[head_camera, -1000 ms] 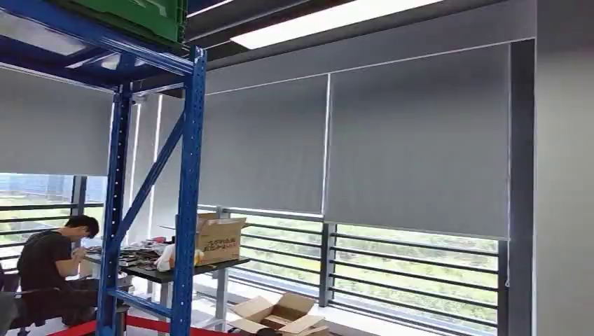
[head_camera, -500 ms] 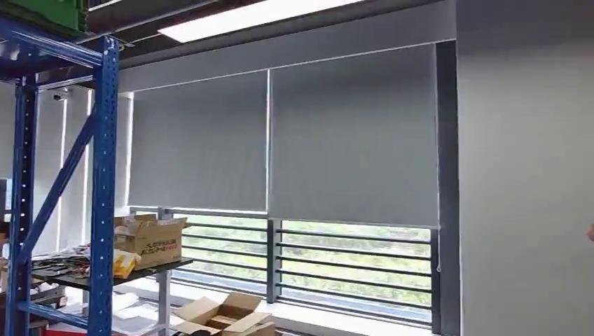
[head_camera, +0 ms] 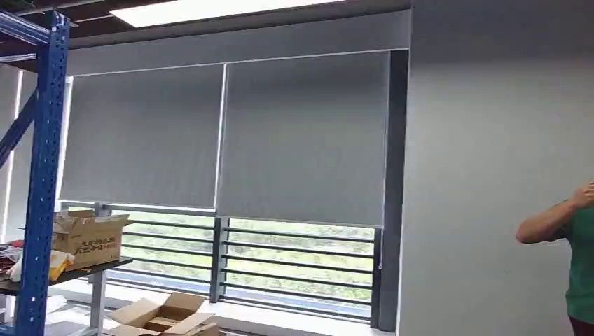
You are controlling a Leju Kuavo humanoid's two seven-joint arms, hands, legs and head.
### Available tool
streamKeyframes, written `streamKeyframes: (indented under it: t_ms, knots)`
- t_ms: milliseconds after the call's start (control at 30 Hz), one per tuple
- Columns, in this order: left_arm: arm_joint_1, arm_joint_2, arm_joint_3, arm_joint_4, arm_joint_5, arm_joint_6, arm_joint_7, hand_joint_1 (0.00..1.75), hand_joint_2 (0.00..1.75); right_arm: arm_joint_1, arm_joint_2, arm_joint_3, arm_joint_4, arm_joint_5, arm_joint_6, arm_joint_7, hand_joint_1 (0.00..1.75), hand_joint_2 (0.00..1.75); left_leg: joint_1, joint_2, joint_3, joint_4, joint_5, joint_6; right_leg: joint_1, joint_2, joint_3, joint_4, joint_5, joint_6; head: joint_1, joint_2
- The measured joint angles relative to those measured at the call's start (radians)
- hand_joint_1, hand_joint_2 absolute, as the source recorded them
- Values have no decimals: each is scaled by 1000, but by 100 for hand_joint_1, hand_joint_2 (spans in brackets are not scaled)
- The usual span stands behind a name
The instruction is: Take the parts from the cabinet and place them on the table.
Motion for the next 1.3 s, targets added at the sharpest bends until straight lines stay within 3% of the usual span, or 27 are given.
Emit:
streamKeyframes:
  t_ms: [67, 100, 133, 167, 233, 267, 300, 433, 467, 533, 600, 633, 667, 733, 767, 800, 867, 933, 967, 1000, 1033, 1100, 1133, 1167, 1233, 1267, 1300]
  knots:
    - [4, 0, 0, 0, -1, 0, 1, 0, 0, 3, 0, 0, 5, -4, 0, 0, 175, 175, -3, 25, 2, 0, -3, 3, -5, -27, -82, 160, -66, 8, 0, 0]
    - [5, 0, 0, 0, -2, 0, 3, 0, 0, 6, 0, 0, 7, -5, 0, 0, 175, 175, -3, 37, 2, 0, -5, 4, -8, -30, -111, 213, -78, 11, 0, 0]
    - [6, 0, 0, 0, -2, 0, 5, 0, 0, 7, -2, 0, 10, -5, 0, 0, 175, 175, -3, 47, 3, 1, -7, 4, -10, -31, -121, 224, -69, 12, 0, 0]
    - [6, 0, 0, 0, -2, 0, 5, 0, 0, 8, -2, 0, 11, -6, 0, 0, 175, 175, -3, 56, 5, 1, -9, 3, -11, -34, -107, 187, -40, 13, 0, 0]
    - [4, -1, 0, 0, -2, 0, 5, 0, 0, 7, -2, 0, 12, -7, -1, 0, 175, 175, -3, 74, 17, 0, -17, -2, -10, -55, -17, 7, 55, 8, 0, 0]
    - [5, -2, 0, 0, -2, 0, 5, 0, 0, 7, -2, 0, 12, -7, -2, 0, 175, 175, -4, 80, 23, -1, -21, -6, -5, -91, 21, -68, 75, 2, 0, 0]
    - [5, -3, 0, 0, -2, 0, 4, 0, 0, 6, -2, 0, 13, -8, -3, 0, 175, 175, -10, 86, 25, 0, -26, -14, 7, -104, 29, -80, 63, -1, 0, 0]
    - [2, -7, 0, 0, -2, 0, 5, 0, 0, 8, -6, -1, 11, -10, -6, 0, 175, 175, -4, 117, 48, -15, -32, -36, 9, -60, 36, -93, 68, -25, 0, 0]
    - [0, -8, 0, 0, -2, 0, 3, 0, 0, 10, -7, -2, 10, -10, -8, 0, 175, 175, 0, 83, 47, -3, -46, -36, 3, -54, 46, -104, 72, -31, 0, 0]
    - [2, -10, 0, 0, -1, -1, 3, 0, 0, 8, -8, -2, 10, -9, -13, 0, 175, 175, -1, 43, -8, 114, -113, -34, 2, -40, 49, -105, 71, -41, 0, 0]
    - [8, -10, 0, 0, -1, 0, 3, 0, 0, 15, -9, -3, 11, -7, -15, 0, 175, 175, -3, 34, -90, 264, -163, -35, 5, -17, 50, -104, 69, -44, 0, 0]
    - [10, -11, 0, 0, -2, 0, 2, 0, 0, 19, -10, -3, 11, -7, -16, 0, 175, 175, -3, 33, -109, 286, -156, -35, 5, -5, 51, -103, 68, -45, 0, 0]
    - [11, -11, 0, 0, -2, 0, 2, 0, 0, 21, -10, -3, 11, -6, -16, 0, 175, 175, -3, 32, -106, 262, -126, -34, 5, 8, 53, -102, 66, -45, 0, 0]
    - [9, -11, 0, 0, -2, 0, 0, 0, 0, 22, -10, -5, 11, -6, -16, 0, 175, 175, -2, 22, -52, 116, -25, -32, 4, 34, 57, -94, 58, -41, 0, 0]
    - [9, -11, 0, 0, -2, 0, 0, 0, 0, 22, -10, -7, 11, -6, -15, 0, 175, 175, 1, -7, -23, 36, 17, -30, 2, 44, 58, -87, 51, -37, 0, 0]
    - [9, -12, 0, 0, -2, 0, -1, 0, 0, 22, -12, -8, 11, -6, -15, 0, 175, 175, 3, -40, -14, 27, 2, -26, 7, 52, 52, -80, 47, -31, 0, 0]
    - [8, -13, 0, 0, -2, 0, -1, 0, 0, 23, -16, -10, 13, -6, -14, 2, 175, 175, -1, -31, -10, 16, -2, -25, -2, 72, 44, -77, 49, -20, -1, 0]
    - [4, -14, 0, 0, -3, 0, -2, 0, 0, 26, -23, -11, 12, -6, -13, 2, 175, 175, -1, -15, -7, 10, 0, -15, -2, 89, 43, -82, 50, -10, 0, 0]
    - [0, -19, 0, 0, -3, 0, -2, 0, 0, 28, -27, -13, 12, -7, -13, 2, 175, 175, 2, -3, -2, 4, 2, -9, -3, 67, 43, -73, 38, -6, -1, 0]
    - [1, -19, 0, 0, -3, 0, -4, 0, 0, 26, -30, -16, 10, -8, -11, 2, 175, 175, 2, 4, 2, -1, 1, -2, 0, 17, 26, -37, 14, 1, 0, 0]
    - [2, -19, 0, 0, -3, 0, -4, 0, 0, 24, -33, -18, 10, -8, -11, 2, 175, 175, 0, 15, 4, -1, 0, 1, -2, -11, -8, 31, -21, 7, -1, 0]
    - [6, -19, 0, 0, -3, 0, -4, 0, 0, 29, -37, -18, 11, -9, -10, 2, 175, 175, 0, 38, 6, -1, -4, 5, -8, -28, -85, 178, -76, 16, -1, 0]
    - [8, -19, 0, 0, -3, 0, -4, 0, 0, 33, -39, -19, 11, -9, -10, 2, 175, 175, -1, 49, 7, -1, -6, 5, -11, -30, -110, 220, -79, 20, -1, 0]
    - [8, -19, 0, 0, -3, 0, -4, 0, 0, 36, -42, -19, 11, -10, -10, 2, 175, 175, 0, 59, 10, -1, -9, 4, -13, -32, -109, 210, -59, 22, -1, 0]
    - [7, -21, 0, 0, -3, 0, -4, 0, 0, 38, -47, -21, 11, -10, -10, 2, 175, 175, 0, 77, 22, -1, -17, -1, -14, -47, -39, 64, 29, 22, -1, 0]
    - [7, -22, 0, 0, -3, 0, -4, 0, 0, 38, -49, -24, 8, -11, -10, 0, 175, 175, 0, 84, 30, -1, -23, -5, -13, -69, 6, -25, 71, 18, -1, 0]
    - [9, -22, 0, 0, -3, 1, -5, 0, 0, 38, -52, -26, 5, -12, -9, -2, 175, 175, -2, 91, 35, -3, -27, -11, -5, -114, 31, -70, 68, 14, 0, 0]
